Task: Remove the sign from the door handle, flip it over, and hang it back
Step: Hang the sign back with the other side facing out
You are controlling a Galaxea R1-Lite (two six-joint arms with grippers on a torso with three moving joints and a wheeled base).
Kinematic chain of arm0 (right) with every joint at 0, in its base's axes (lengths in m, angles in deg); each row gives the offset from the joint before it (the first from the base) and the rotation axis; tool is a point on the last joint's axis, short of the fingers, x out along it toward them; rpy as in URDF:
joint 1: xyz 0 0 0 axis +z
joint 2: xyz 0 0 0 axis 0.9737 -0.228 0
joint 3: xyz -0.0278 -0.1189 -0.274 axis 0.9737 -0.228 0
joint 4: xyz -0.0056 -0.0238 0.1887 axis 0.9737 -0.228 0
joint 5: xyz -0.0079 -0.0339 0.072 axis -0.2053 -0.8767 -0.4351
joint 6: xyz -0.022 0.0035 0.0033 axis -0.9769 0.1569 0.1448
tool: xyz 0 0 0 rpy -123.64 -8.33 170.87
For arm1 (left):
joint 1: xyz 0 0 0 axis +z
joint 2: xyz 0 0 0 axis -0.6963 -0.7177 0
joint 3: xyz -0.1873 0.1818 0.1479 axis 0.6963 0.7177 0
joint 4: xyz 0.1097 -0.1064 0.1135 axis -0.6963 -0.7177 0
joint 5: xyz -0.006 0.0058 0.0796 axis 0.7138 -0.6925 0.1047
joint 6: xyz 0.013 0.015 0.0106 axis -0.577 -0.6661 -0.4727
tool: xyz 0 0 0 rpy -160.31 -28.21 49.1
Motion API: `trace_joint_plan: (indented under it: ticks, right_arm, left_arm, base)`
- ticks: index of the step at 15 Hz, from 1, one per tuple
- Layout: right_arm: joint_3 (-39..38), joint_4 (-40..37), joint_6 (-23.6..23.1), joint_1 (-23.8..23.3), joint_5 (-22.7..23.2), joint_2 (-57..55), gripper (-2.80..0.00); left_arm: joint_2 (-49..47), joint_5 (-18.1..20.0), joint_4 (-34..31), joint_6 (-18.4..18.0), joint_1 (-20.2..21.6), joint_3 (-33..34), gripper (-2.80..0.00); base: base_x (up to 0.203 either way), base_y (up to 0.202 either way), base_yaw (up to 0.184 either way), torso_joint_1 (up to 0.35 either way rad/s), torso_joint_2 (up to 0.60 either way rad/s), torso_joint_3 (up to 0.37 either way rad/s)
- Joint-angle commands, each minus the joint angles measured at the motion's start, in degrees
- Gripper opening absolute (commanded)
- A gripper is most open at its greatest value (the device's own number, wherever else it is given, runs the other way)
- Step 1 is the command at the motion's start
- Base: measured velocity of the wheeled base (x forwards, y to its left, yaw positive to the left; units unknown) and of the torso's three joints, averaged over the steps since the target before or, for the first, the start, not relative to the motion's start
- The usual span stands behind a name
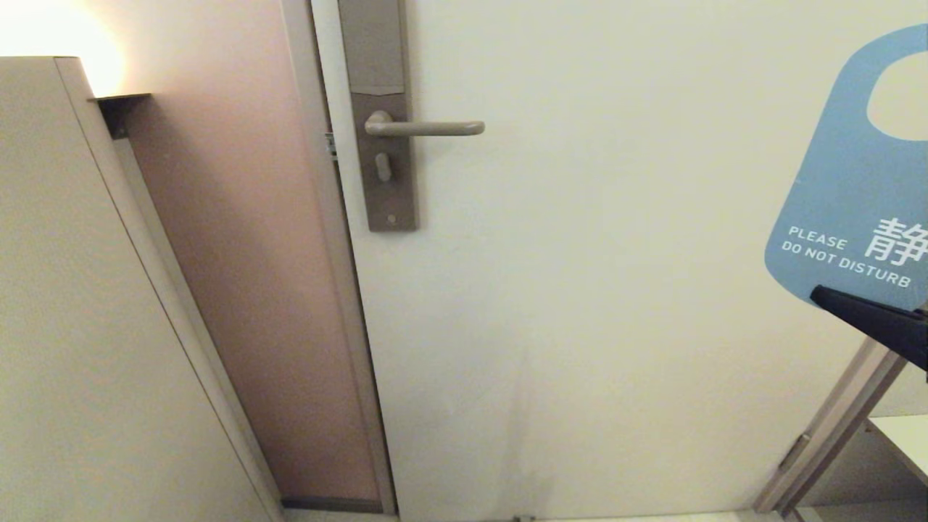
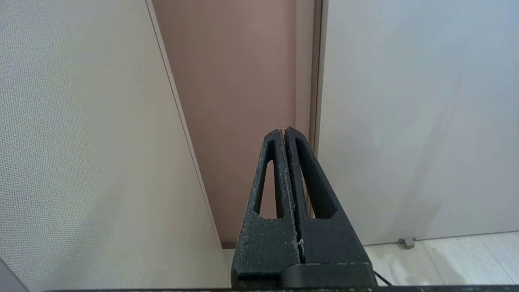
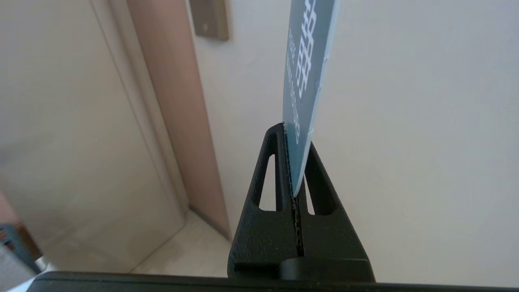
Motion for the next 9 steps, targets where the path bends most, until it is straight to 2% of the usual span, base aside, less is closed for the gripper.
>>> trace_joint_plan:
  ticks: [1,6,9]
  right_arm:
    - [0.05,3.8,0.05,0.01,0.2,-5.31,-2.8]
    - [0.76,18.34,0.17,0.1,0.3,-15.5,-2.8]
    - [1.76,21.24,0.31,0.12,0.33,-18.22,-2.8]
  left_arm:
    - [-0.07,0.02,-0.01,-0.05,0.0,0.0,-2.8]
    - [-0.07,0.02,-0.01,-0.05,0.0,0.0,-2.8]
    - [-0.07,0.02,-0.01,-0.05,0.0,0.0,-2.8]
  base:
    - [0.0,0.0,0.0,0.0,0.0,0.0]
    - [0.0,0.0,0.0,0.0,0.0,0.0]
    - [0.0,0.0,0.0,0.0,0.0,0.0]
